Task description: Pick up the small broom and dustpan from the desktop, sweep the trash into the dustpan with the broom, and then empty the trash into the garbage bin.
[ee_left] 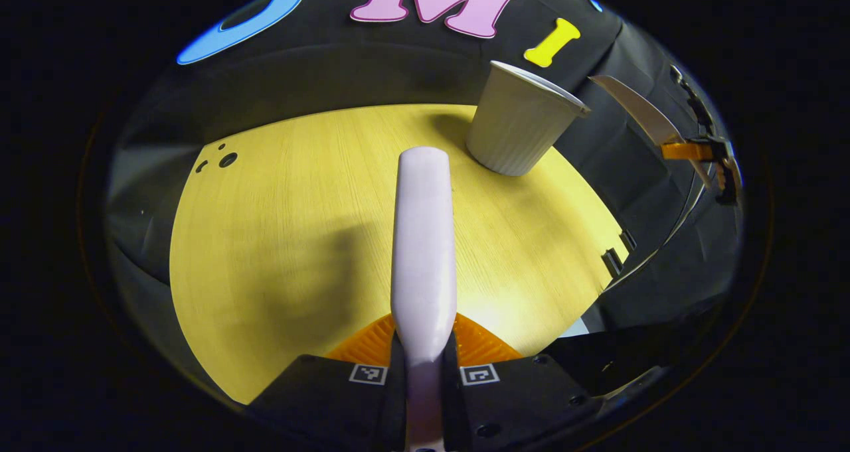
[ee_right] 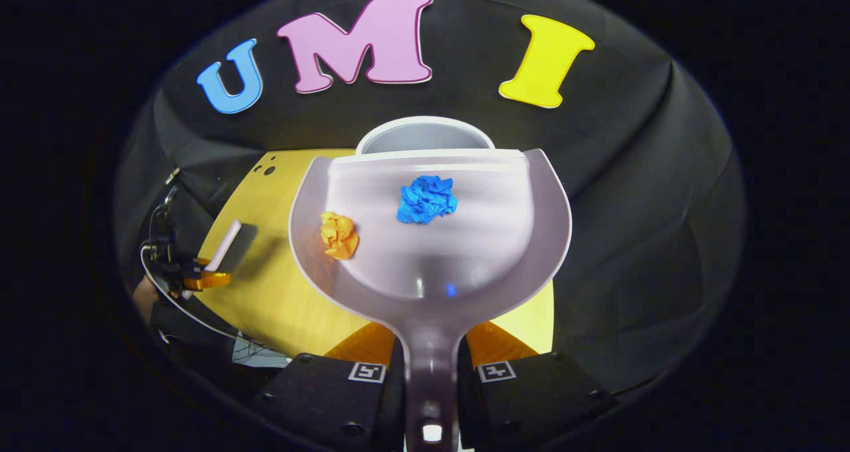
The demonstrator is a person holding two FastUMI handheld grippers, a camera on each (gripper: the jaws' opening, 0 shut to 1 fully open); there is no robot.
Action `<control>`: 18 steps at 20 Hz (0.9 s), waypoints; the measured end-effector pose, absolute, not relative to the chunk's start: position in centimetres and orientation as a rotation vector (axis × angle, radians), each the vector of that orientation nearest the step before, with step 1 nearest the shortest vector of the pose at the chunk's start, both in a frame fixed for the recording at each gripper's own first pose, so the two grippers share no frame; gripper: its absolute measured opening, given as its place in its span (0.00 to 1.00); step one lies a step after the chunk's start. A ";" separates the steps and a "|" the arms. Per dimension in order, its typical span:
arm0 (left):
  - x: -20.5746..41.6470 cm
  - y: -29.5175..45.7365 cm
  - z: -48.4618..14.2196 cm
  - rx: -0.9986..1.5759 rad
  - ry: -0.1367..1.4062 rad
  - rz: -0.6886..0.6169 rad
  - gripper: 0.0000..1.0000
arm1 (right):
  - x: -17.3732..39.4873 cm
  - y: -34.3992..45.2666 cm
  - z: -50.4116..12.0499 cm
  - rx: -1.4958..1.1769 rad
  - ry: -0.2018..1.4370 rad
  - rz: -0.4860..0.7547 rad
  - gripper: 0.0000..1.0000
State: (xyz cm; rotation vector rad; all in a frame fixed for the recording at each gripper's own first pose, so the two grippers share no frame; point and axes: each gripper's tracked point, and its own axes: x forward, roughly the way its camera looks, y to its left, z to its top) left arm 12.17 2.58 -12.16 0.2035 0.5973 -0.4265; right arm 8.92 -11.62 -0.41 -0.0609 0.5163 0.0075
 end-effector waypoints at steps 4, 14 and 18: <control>12.1 3.6 -12.1 0.172 0.597 -0.401 0.25 | 12.9 -13.4 3.0 -0.077 0.475 -0.044 0.35; 12.1 4.9 -10.9 0.091 0.565 -0.354 0.24 | 23.8 -16.3 5.4 -0.284 0.451 -0.210 0.35; 12.4 5.1 -10.4 0.075 0.540 -0.342 0.29 | 25.7 -16.7 5.5 -0.435 0.440 -0.277 0.35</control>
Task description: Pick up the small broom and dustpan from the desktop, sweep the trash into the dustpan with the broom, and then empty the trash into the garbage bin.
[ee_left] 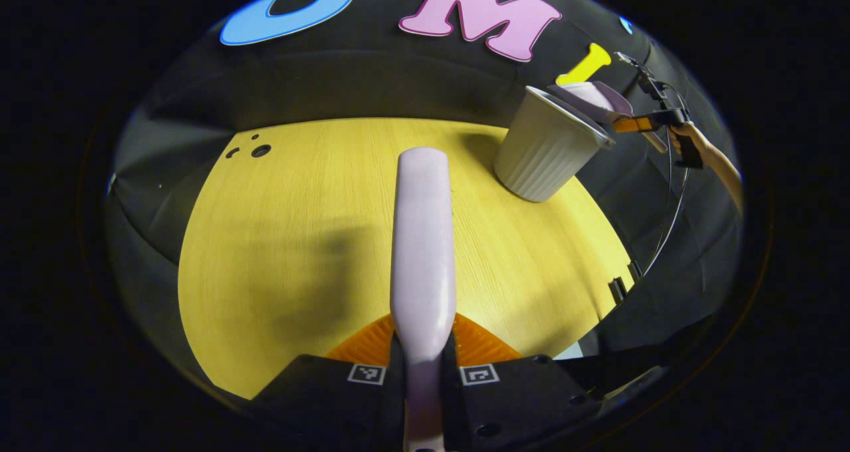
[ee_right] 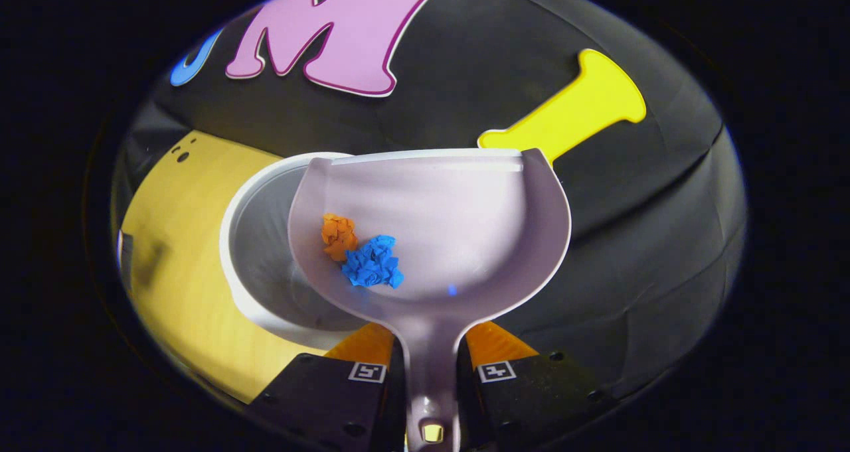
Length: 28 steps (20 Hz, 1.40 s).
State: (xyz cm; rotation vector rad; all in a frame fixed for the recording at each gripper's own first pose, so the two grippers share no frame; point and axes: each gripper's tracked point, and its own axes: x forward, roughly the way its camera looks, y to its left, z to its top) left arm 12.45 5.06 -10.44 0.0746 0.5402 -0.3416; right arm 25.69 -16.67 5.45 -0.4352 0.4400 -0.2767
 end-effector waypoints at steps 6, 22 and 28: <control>12.4 5.2 -10.2 0.026 0.522 -0.344 0.29 | 26.8 -16.8 6.0 -0.735 0.399 -0.370 0.35; 11.4 5.5 -11.2 0.000 0.518 -0.358 0.27 | 22.4 -21.1 10.6 -1.423 0.279 -0.516 0.35; 11.3 5.8 -11.6 -0.001 0.519 -0.350 0.26 | 22.0 -21.9 10.3 -1.466 0.271 -0.536 0.34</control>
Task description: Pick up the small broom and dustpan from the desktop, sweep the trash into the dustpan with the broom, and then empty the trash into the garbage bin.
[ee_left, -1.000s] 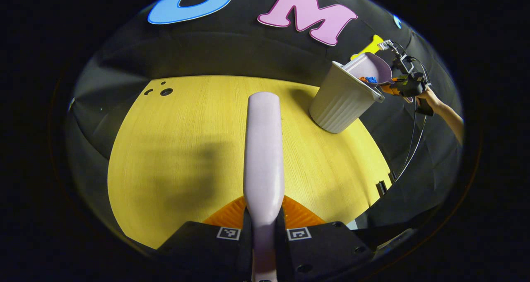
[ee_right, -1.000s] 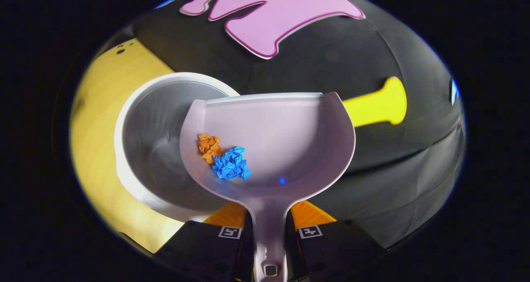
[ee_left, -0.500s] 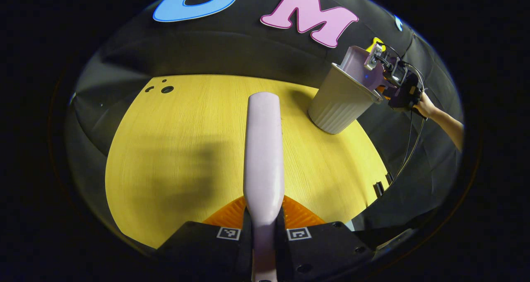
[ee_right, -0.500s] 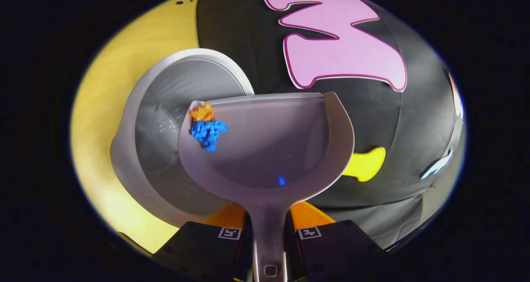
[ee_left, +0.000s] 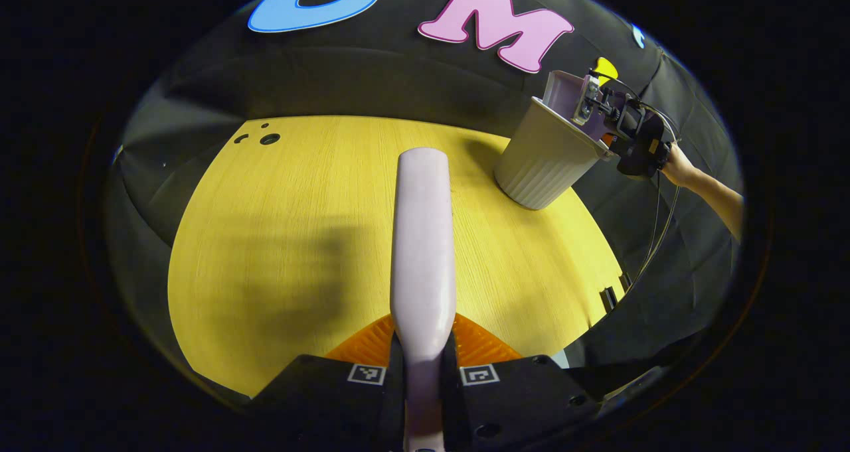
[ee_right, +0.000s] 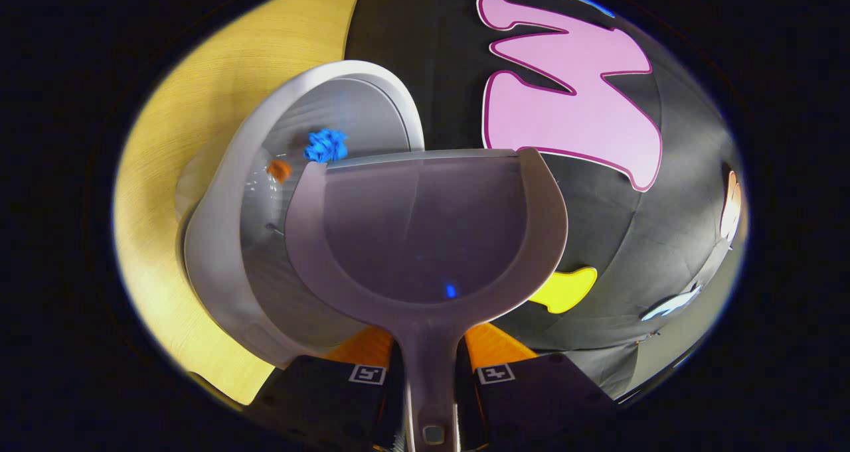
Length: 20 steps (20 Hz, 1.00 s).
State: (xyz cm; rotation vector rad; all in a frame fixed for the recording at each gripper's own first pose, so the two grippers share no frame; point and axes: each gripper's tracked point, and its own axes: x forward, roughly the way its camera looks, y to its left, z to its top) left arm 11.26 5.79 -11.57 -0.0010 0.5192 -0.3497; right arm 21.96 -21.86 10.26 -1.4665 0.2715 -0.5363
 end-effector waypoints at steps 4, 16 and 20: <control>11.3 6.1 -11.5 -0.002 0.508 -0.337 0.26 | 21.6 -22.5 10.8 -1.329 0.291 -0.550 0.35; 11.9 8.0 -9.3 -0.053 0.441 -0.262 0.27 | 15.3 -23.1 14.4 -0.602 0.209 -0.516 0.35; 11.8 8.3 -8.7 -0.114 0.419 -0.241 0.26 | 14.7 -20.9 15.9 -0.397 0.148 -0.424 0.35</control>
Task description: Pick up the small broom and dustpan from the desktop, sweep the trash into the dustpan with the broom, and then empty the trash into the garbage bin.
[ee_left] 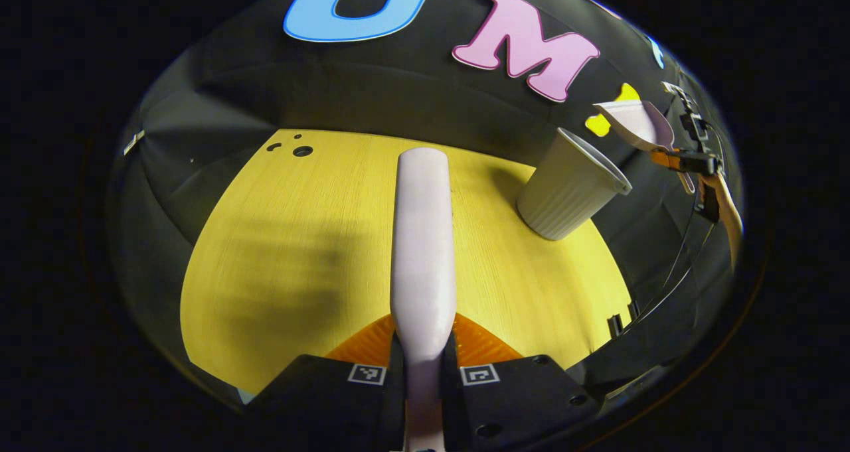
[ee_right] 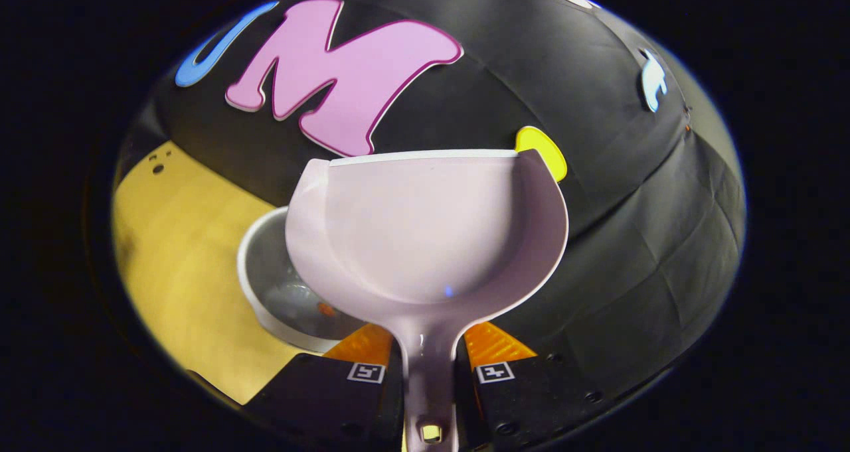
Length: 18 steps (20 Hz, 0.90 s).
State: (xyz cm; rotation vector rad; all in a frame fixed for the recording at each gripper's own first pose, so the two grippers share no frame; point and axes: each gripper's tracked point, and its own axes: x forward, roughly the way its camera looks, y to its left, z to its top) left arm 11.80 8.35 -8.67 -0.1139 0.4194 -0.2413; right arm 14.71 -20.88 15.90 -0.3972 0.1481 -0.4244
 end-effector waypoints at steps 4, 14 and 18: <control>11.9 9.4 -8.7 -0.127 0.391 -0.190 0.29 | 14.5 -19.4 16.9 -0.237 0.109 -0.311 0.35; 12.4 10.1 -12.2 -0.134 0.433 -0.129 0.26 | 15.8 -14.2 11.3 -0.029 0.251 0.003 0.35; 13.1 9.3 -13.8 -0.140 0.469 -0.120 0.26 | 13.2 -11.6 6.4 -0.019 0.385 0.059 0.35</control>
